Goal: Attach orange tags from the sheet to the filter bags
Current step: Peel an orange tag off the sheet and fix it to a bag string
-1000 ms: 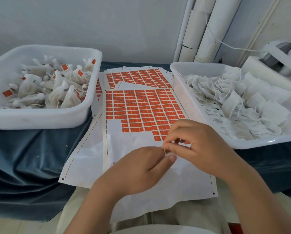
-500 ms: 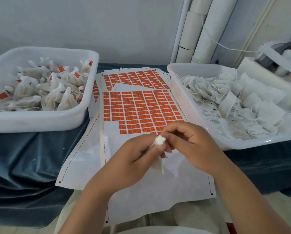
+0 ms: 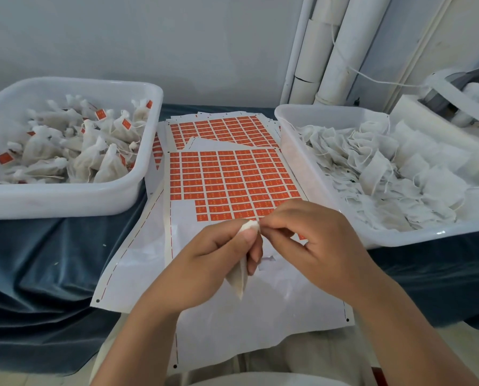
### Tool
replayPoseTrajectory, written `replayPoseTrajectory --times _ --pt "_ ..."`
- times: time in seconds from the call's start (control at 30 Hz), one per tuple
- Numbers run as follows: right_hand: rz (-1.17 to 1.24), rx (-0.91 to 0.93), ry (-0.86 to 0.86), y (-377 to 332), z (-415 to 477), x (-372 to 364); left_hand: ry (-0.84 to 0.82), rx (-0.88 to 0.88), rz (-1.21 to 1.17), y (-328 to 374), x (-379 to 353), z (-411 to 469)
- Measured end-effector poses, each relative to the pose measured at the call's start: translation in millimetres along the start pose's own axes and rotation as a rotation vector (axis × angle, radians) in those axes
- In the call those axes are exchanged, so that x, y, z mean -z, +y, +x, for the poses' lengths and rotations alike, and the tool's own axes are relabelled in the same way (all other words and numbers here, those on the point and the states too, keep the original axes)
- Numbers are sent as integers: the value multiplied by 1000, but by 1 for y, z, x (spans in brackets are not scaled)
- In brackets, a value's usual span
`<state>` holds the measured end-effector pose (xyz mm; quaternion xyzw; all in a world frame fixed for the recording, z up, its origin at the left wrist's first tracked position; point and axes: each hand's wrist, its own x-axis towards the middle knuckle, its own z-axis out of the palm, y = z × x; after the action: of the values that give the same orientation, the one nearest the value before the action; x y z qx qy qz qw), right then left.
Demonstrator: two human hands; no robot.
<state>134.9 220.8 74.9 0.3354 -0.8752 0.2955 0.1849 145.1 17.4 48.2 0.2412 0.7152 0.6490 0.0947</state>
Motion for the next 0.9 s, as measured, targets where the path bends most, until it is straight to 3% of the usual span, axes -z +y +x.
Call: replayPoseTrajectory --times 0.3,0.63,0.9 --pt "-21 21 183 -8 -2 -9 -9 2 -227 -3 -2 0" --pt "247 -116 -9 -15 0 1 15 10 -222 -4 5 -1" --pt "-23 -104 -8 -17 -2 -4 -29 70 -126 -7 7 -1"
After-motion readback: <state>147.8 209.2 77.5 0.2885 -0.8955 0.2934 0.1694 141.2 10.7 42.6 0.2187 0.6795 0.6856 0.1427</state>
